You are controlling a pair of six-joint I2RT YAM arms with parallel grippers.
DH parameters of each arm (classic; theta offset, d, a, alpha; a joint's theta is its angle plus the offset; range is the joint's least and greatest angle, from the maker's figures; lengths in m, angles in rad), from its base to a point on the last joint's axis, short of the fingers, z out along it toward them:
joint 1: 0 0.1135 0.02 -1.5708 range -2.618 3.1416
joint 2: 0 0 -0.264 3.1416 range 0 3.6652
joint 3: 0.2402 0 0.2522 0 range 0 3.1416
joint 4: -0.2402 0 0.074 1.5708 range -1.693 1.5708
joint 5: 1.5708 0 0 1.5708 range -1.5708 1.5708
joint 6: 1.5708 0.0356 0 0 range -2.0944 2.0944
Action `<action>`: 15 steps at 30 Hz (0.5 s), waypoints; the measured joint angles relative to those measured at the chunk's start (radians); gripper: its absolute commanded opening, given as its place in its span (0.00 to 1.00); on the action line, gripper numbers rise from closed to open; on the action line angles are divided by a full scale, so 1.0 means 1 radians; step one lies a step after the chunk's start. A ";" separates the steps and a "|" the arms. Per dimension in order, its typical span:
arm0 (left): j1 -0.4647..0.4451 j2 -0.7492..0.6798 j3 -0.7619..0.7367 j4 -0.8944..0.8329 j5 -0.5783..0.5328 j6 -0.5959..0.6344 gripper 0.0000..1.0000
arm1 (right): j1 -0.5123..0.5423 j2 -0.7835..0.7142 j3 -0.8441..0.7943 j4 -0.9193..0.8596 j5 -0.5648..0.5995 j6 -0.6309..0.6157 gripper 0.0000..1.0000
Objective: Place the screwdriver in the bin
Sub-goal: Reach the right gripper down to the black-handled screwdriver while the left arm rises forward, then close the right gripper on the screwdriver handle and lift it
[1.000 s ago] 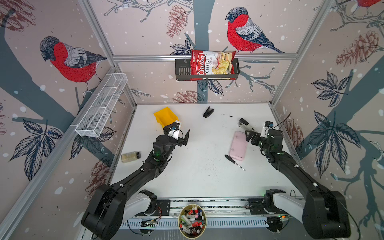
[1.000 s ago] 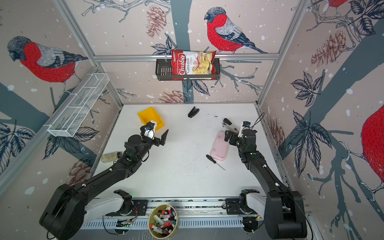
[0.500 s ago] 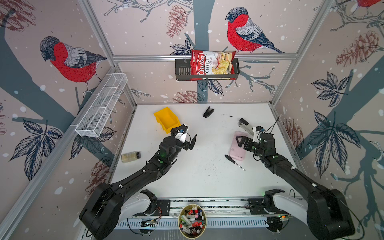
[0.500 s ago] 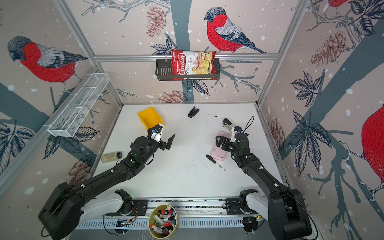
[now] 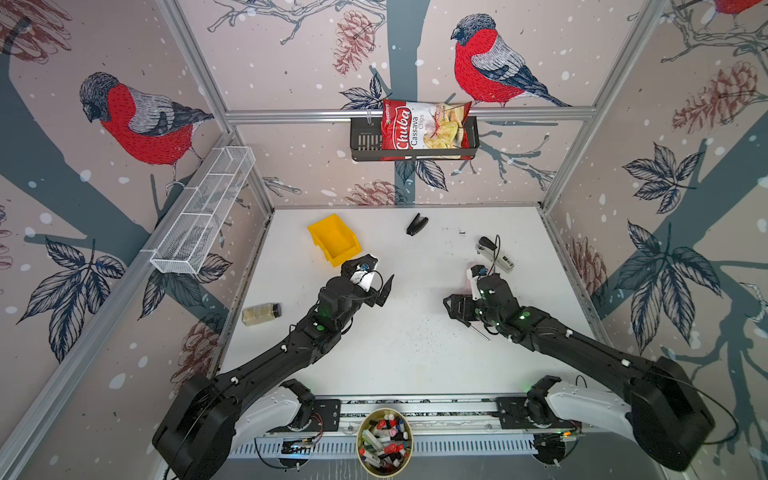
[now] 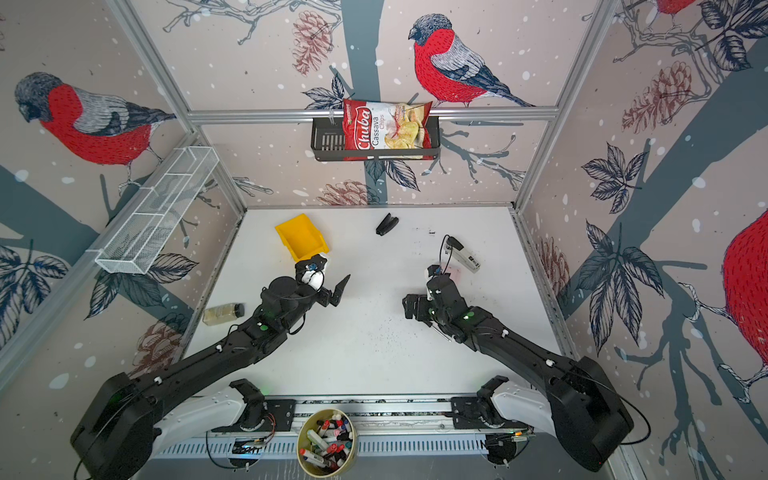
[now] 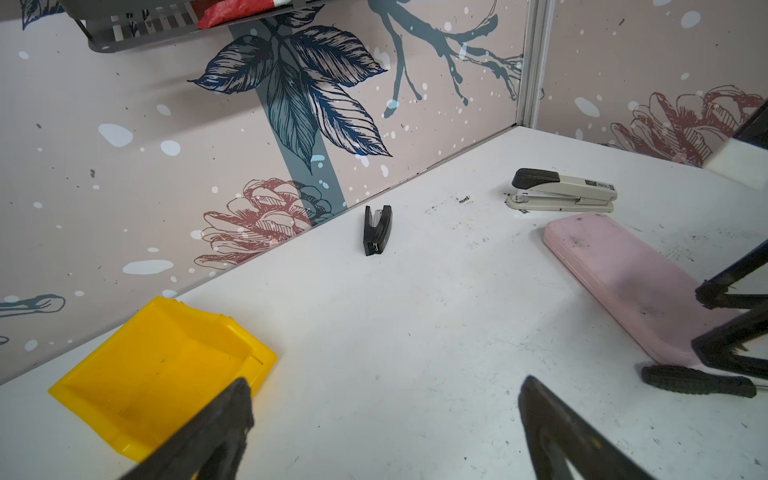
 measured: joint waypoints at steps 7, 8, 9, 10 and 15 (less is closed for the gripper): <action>0.000 0.011 0.000 0.001 -0.014 0.009 0.98 | 0.013 0.018 0.014 -0.079 0.064 0.047 0.99; 0.000 0.011 0.000 0.001 -0.015 0.013 0.98 | 0.005 0.007 0.005 -0.089 0.061 0.050 1.00; 0.000 0.011 0.000 0.001 -0.016 0.019 0.98 | -0.003 -0.006 -0.008 -0.100 0.060 0.065 1.00; 0.000 0.010 0.000 0.001 -0.016 0.023 0.98 | -0.008 -0.018 -0.020 -0.106 0.060 0.081 0.99; 0.000 -0.009 -0.014 0.002 -0.032 0.026 0.98 | -0.011 -0.041 -0.087 -0.141 0.031 0.157 0.99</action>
